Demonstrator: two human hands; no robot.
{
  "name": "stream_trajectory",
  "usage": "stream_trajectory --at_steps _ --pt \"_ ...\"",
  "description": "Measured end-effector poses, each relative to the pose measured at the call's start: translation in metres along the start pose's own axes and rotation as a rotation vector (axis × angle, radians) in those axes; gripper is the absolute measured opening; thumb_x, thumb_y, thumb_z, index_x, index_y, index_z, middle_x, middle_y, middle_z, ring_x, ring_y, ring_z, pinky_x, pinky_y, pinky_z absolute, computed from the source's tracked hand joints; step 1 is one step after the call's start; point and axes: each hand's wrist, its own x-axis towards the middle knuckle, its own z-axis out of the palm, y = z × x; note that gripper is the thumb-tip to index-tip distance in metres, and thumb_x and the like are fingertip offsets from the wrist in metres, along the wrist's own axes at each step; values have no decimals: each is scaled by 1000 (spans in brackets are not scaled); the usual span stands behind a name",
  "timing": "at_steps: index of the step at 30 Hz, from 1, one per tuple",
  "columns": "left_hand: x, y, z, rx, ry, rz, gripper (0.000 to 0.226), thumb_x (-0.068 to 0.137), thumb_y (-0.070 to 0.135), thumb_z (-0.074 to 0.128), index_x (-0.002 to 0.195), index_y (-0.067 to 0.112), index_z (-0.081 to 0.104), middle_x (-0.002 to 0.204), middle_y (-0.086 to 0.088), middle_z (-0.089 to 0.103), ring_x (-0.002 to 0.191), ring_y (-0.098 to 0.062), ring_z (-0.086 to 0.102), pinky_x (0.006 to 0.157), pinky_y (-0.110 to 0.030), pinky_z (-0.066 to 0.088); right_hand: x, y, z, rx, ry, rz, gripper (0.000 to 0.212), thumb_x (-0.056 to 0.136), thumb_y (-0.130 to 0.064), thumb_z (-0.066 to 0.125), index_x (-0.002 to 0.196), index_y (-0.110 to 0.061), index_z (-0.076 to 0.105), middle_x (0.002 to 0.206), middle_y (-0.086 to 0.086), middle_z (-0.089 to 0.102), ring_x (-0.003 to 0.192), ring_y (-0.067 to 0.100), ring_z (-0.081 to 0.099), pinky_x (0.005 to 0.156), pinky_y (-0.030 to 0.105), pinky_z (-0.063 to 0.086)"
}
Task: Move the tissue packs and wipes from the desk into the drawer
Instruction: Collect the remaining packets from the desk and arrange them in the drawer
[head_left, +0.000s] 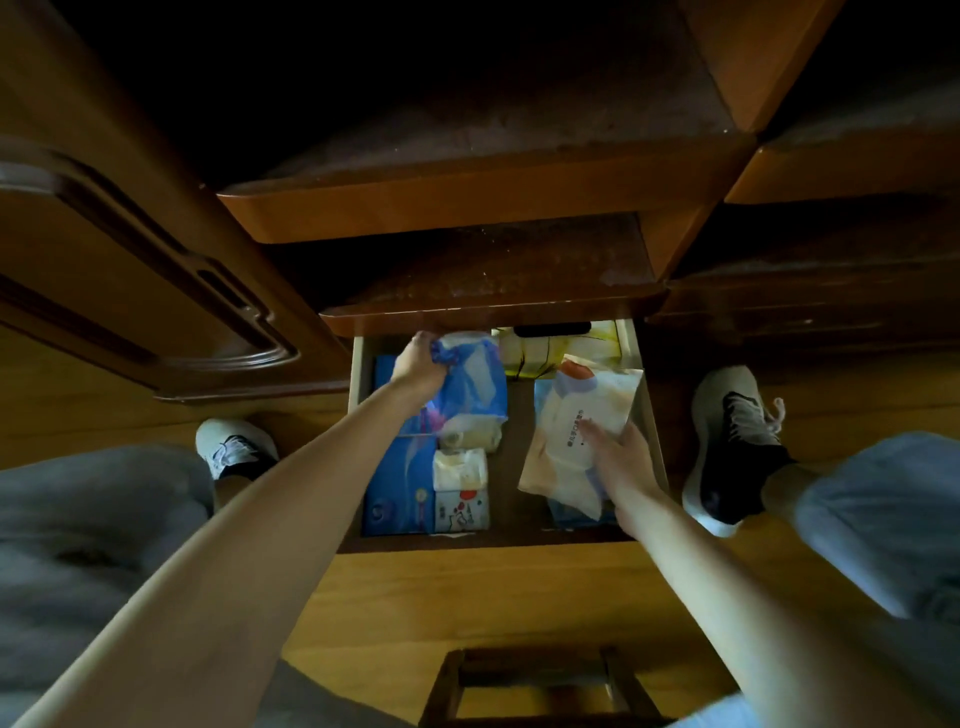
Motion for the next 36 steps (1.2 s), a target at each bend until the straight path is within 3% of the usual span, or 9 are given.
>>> stream_trajectory --at_steps 3,6,9,11,14,21,25,29,36 --pt "13 -9 11 82 -102 -59 45 97 6 60 140 5 50 129 -20 62 109 -32 63 67 -28 49 4 5 -8 -1 33 -6 16 101 -23 61 115 -31 62 102 -13 71 90 1 66 49 7 48" --pt "14 -18 14 351 -80 0 52 93 2 58 143 9 46 134 -18 55 119 -36 56 92 -43 52 7 8 -10 3 37 0 13 101 -24 61 111 -33 62 102 -11 70 89 1 65 53 11 49" --pt "9 -25 16 684 148 247 70 87 5 66 151 18 40 144 -12 45 131 -34 43 103 -45 43 9 11 -7 15 8 -21 16 100 -23 63 112 -34 62 100 -11 71 89 2 68 53 10 51" --pt "3 -23 21 672 207 325 67 90 21 66 151 20 39 146 -10 45 133 -32 41 106 -45 40 10 11 -5 42 -26 -54 19 100 -19 64 116 -29 63 94 -11 74 85 0 71 56 8 52" --pt "-6 -18 39 594 104 340 68 93 51 55 152 23 36 152 -7 40 140 -29 35 111 -45 34 14 11 -1 34 -57 -87 26 100 -16 63 126 -20 61 95 -11 75 83 -6 71 59 9 52" --pt "-7 -17 67 489 -31 200 70 100 57 26 160 22 19 170 -11 9 157 -29 4 125 -52 9 15 15 -2 4 -6 -65 21 101 -20 62 121 -23 62 100 -7 73 82 -7 70 55 8 51" --pt "-10 -12 75 594 -21 128 111 83 88 32 163 16 2 170 -11 -9 156 -30 -11 123 -52 -5 15 14 -6 -16 8 -45 21 101 -25 62 121 -28 61 102 -8 72 84 -2 69 54 9 51" --pt "-10 -10 82 645 -24 152 121 82 65 68 161 10 -5 169 -14 -15 155 -33 -14 125 -51 -3 15 12 -5 -23 -4 -54 24 101 -24 62 125 -24 60 105 -5 70 79 -12 67 54 6 50" --pt "-1 -27 61 782 -174 400 108 89 15 69 159 9 -15 168 -12 -21 154 -27 -19 125 -40 -8 14 11 -4 -20 7 -49 14 100 -22 64 107 -34 63 90 -11 73 77 -10 68 53 7 50"
